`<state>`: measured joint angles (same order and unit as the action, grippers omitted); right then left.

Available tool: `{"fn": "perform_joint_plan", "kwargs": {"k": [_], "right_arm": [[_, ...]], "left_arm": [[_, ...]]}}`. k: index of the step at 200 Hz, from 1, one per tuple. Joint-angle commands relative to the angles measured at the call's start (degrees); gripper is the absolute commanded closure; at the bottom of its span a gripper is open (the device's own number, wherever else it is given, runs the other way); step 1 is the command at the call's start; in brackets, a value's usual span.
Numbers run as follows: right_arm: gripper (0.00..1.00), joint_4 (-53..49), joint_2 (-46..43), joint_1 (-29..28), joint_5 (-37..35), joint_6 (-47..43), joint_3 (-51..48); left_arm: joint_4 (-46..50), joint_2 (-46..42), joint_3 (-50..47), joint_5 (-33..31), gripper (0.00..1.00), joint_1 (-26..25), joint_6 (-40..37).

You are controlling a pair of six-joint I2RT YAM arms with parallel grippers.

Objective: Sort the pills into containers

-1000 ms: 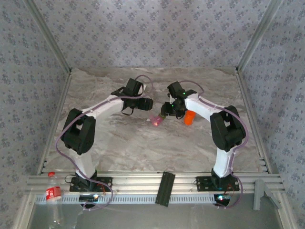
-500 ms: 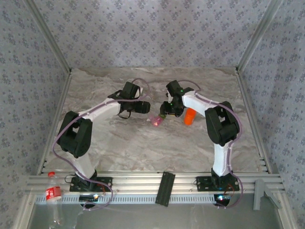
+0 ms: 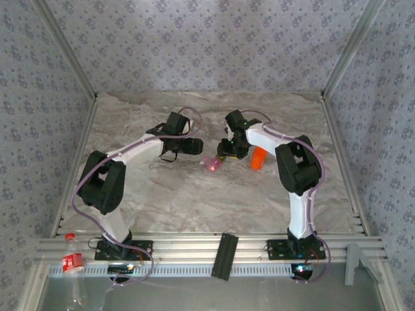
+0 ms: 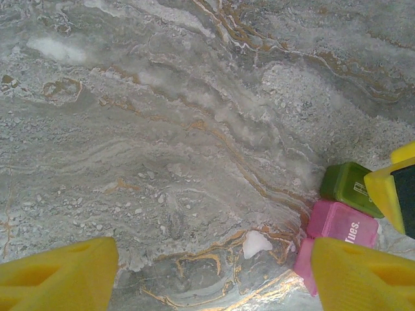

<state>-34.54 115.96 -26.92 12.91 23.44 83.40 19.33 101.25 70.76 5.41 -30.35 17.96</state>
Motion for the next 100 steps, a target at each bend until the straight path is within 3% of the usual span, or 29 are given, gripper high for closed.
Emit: {"fn": "perform_joint_plan", "kwargs": {"k": [1,11,29,43,100], "right_arm": [[0.48,-1.67,1.2,-0.3,0.35,-0.86,0.99],[0.48,-1.67,1.28,-0.28,0.21,-0.77,0.98],[0.49,-1.58,1.46,-0.41,0.06,-0.79,0.82],[0.49,-1.54,1.47,-0.41,-0.16,-0.69,0.72],[0.49,-1.57,1.55,-0.54,-0.5,-0.44,0.28]], "left_arm": [[-0.22,-1.3,-0.47,1.29,0.34,0.56,1.03],[-0.09,-1.1,-0.45,1.5,0.45,0.64,1.28],[0.34,-0.41,-0.06,2.0,0.8,0.8,1.47],[1.02,0.33,0.58,2.22,1.0,0.8,1.48],[3.92,5.52,3.81,4.16,1.0,0.37,2.0]]}}
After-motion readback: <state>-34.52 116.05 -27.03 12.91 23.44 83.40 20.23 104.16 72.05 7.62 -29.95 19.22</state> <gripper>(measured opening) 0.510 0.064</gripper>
